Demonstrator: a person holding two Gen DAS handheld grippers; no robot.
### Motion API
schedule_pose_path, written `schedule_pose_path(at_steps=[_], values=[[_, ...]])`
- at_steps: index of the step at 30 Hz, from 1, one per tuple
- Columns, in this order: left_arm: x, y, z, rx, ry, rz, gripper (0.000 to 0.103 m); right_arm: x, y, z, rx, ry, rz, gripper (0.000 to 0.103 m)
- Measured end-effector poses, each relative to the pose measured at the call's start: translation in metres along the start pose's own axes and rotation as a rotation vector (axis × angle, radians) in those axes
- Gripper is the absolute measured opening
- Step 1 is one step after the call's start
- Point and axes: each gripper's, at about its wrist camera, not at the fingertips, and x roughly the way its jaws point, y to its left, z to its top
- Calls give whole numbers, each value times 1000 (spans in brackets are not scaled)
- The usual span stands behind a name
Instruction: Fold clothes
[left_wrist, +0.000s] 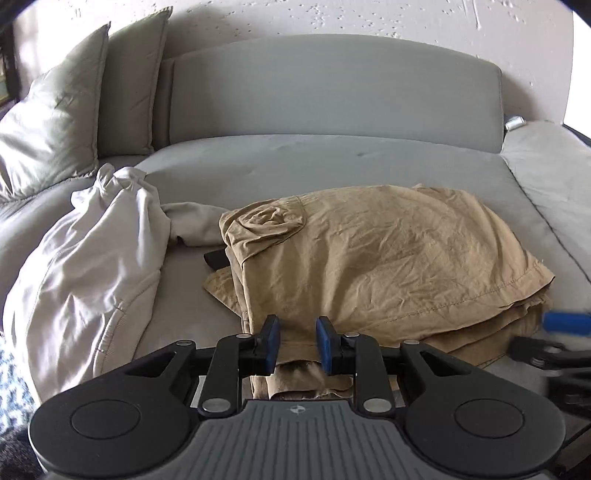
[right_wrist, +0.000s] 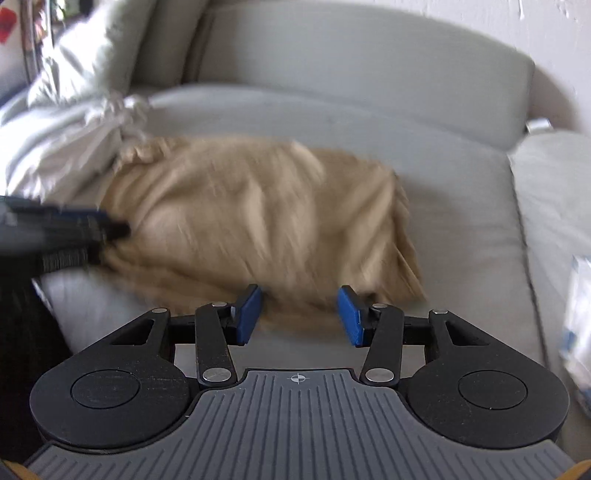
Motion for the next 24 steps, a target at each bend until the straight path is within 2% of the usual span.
schedule_pose_path(at_steps=[2, 4, 6, 8, 10, 11, 17, 24], values=[[-2, -1, -5, 8, -26, -3, 23, -14, -23, -1, 115, 24, 2, 49], [-2, -3, -5, 10, -34, 5, 23, -30, -45, -5, 293, 15, 28, 50], [-3, -4, -3, -3, -31, 8, 23, -44, -64, -13, 511, -19, 166, 56], [-2, -1, -1, -17, -24, -3, 23, -44, -82, -24, 774, -32, 349, 73], [-1, 5, 1, -49, -16, -23, 23, -32, -86, -36, 986, -4, 472, 80], [-1, 7, 2, -61, -14, -33, 23, -25, -86, -41, 1069, 14, 515, 80], [-1, 17, 2, -113, -7, -81, 23, 2, -64, -53, 1202, 29, 589, 79], [2, 29, 6, -202, 25, -131, 23, 19, -41, -39, 1200, -21, 528, 78]])
